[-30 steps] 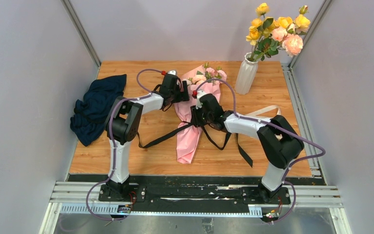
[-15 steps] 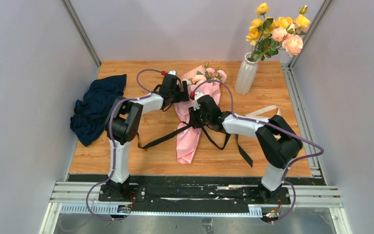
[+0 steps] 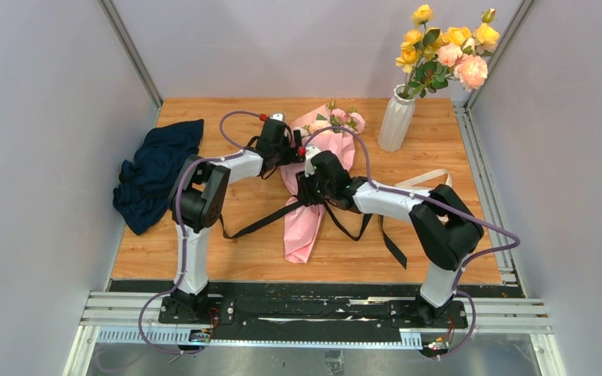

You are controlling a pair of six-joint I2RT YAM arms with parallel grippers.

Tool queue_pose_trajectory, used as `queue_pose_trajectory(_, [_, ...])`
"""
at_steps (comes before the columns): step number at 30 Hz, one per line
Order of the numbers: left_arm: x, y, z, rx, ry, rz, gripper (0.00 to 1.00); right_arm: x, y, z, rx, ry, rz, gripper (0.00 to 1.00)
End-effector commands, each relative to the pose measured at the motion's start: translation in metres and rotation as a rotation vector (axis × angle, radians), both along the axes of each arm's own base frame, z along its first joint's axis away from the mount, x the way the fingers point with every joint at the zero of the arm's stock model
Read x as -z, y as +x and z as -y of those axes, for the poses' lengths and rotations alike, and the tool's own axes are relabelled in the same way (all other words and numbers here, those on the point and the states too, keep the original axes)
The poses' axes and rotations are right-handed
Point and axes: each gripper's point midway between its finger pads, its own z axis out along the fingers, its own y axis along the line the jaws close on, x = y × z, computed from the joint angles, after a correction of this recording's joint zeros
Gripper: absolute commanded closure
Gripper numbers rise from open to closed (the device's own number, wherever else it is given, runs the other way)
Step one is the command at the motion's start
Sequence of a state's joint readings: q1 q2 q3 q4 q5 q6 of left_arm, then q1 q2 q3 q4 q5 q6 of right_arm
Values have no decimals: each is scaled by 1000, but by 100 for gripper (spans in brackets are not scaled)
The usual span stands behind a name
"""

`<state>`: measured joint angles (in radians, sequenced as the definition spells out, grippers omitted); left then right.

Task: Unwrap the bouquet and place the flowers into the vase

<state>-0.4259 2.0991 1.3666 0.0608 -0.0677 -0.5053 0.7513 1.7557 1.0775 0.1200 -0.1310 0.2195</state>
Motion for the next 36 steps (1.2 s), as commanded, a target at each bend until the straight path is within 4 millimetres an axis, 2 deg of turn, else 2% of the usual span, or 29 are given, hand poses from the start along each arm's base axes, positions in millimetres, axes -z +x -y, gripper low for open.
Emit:
queue_pose_trajectory(1, [62, -39, -24, -14, 100, -189, 0, 21, -11, -3, -33, -42, -43, 63])
queue_pose_trajectory(7, [62, -40, -25, -15, 102, -190, 0, 27, -12, -3, -39, -52, -50, 64])
queue_pose_trajectory(10, [62, -41, -25, -14, 105, -192, 0, 22, -11, -4, -40, -43, -46, 80])
queue_pose_trajectory(12, [62, -40, -25, -14, 105, -191, 0, 15, -10, -5, -37, -36, -32, 94])
queue_pose_trajectory(14, [62, -41, -26, -15, 107, -193, 0, 8, -8, -4, -35, -34, -18, 100])
queue_pose_trajectory(17, [61, -40, -25, -14, 107, -191, 0, -6, -6, -3, -25, -24, 11, 100])
queue_pose_trajectory(20, [62, -40, -25, -13, 108, -195, 0, -28, -2, -4, -21, 5, 50, 100])
queue_pose_trajectory(26, [62, -37, -28, -22, 127, -190, 0, -94, -3, -9, -45, 87, 134, 100])
queue_pose_trajectory(29, [62, -36, -28, -22, 130, -193, 0, -119, -4, -5, -44, 113, 176, 100])
queue_pose_trajectory(31, [61, -35, -27, -23, 128, -190, 0, -131, -9, 2, -38, 118, 190, 100])
queue_pose_trajectory(34, [62, -33, -27, -23, 131, -189, 0, -169, -11, 15, -8, 146, 277, 100])
queue_pose_trajectory(36, [62, -33, -27, -22, 132, -191, 0, -199, -10, 32, 35, 149, 344, 100])
